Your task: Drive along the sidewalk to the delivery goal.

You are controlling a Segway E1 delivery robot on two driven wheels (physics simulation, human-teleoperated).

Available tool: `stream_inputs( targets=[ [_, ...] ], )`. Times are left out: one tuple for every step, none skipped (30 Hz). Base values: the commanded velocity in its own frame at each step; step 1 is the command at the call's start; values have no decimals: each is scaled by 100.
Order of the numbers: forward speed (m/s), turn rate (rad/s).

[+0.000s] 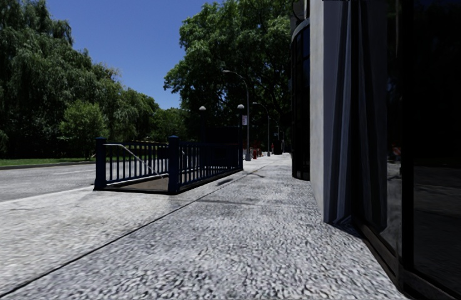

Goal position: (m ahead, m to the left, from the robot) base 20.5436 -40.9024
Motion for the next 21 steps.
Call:
stream_inputs(
  targets=[
    [200, 0],
    [200, 0],
    [200, 0],
    [200, 0],
    [200, 0],
    [200, 0],
    [200, 0],
    [200, 0],
    [200, 0],
    [200, 0],
    [200, 0],
    [200, 0],
    [200, 0],
    [200, 0],
    [200, 0],
    [200, 0],
    [200, 0],
    [200, 0],
    [200, 0],
    [200, -6],
    [200, -19]
  ],
)
